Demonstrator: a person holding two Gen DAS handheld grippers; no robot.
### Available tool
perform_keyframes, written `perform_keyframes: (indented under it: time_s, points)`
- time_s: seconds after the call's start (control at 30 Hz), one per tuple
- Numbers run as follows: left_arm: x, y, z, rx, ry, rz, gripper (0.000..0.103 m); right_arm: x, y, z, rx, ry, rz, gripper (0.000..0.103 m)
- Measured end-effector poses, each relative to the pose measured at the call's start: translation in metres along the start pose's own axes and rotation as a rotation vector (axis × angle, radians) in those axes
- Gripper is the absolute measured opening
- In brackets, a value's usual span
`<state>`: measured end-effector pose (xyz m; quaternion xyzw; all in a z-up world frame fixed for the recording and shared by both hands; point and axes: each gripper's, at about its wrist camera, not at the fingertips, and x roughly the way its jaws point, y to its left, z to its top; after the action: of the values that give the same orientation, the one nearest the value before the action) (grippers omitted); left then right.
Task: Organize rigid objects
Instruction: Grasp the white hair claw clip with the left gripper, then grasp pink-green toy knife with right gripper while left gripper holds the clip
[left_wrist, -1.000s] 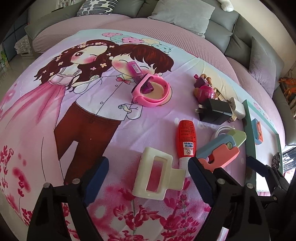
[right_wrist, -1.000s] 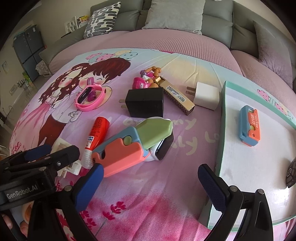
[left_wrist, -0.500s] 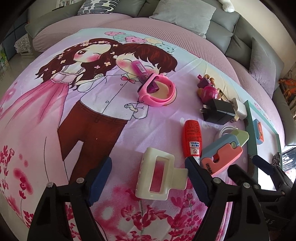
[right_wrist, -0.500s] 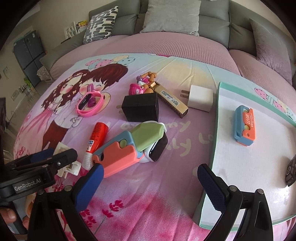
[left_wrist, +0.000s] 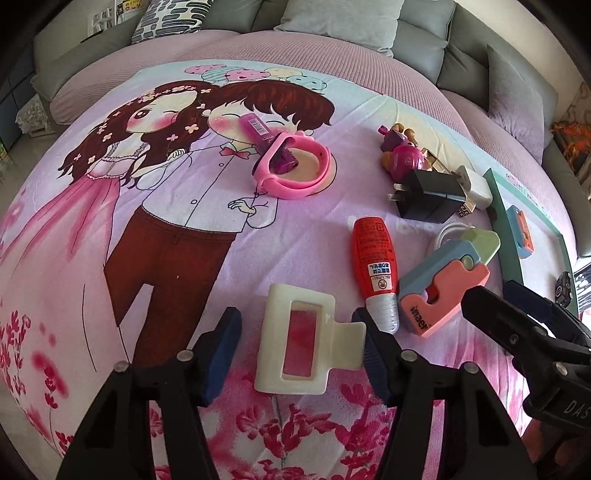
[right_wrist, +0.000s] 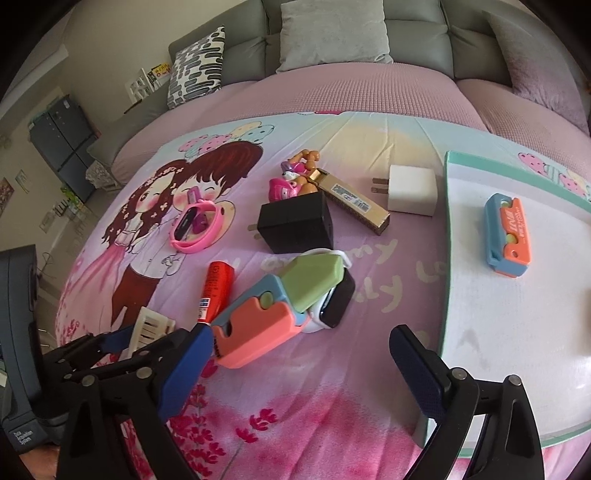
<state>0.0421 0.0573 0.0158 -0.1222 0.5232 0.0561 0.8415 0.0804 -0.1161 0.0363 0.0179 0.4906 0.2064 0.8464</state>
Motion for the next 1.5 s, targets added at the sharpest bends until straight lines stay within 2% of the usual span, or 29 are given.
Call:
perform_keyframes:
  time_s: [0.07, 0.2, 0.27, 0.47, 0.57, 0.6, 0.73, 1.03, 1.2, 1.5]
  points:
    - [-0.001, 0.000, 0.000, 0.003, -0.004, -0.020, 0.050, 0.001, 0.001, 0.000, 0.005, 0.006, 0.017, 0.090]
    - [-0.001, -0.003, -0.001, 0.016, -0.008, -0.022, 0.050, 0.005, 0.001, -0.001, 0.031, 0.018, 0.055, 0.086]
    - [-0.002, -0.002, -0.001, 0.011, -0.013, -0.030, 0.050, 0.005, 0.002, -0.001, 0.031, 0.018, 0.069, 0.079]
    - [-0.003, 0.003, 0.002, -0.021, -0.025, -0.047, 0.050, 0.008, 0.010, -0.002, 0.023, 0.032, 0.103, 0.075]
    - [-0.003, 0.002, 0.003, -0.027, -0.029, -0.047, 0.050, 0.010, 0.013, -0.003, 0.022, 0.035, 0.131, 0.062]
    - [-0.002, 0.002, 0.003, -0.029, -0.030, -0.047, 0.050, 0.011, 0.014, -0.003, 0.023, 0.036, 0.134, 0.060]
    - [-0.001, 0.004, 0.004, -0.044, -0.036, -0.055, 0.050, 0.013, 0.015, -0.002, 0.038, 0.030, 0.133, 0.056]
    - [0.000, 0.007, 0.006, -0.053, -0.041, -0.071, 0.050, 0.024, 0.014, 0.003, 0.098, -0.002, 0.197, 0.049]
    - [0.001, 0.007, 0.006, -0.051, -0.043, -0.071, 0.050, 0.034, 0.015, 0.006, 0.128, -0.005, 0.201, 0.035]
    - [0.004, 0.005, 0.007, -0.031, -0.049, -0.055, 0.050, 0.044, 0.016, 0.006, 0.161, -0.004, 0.214, 0.033]
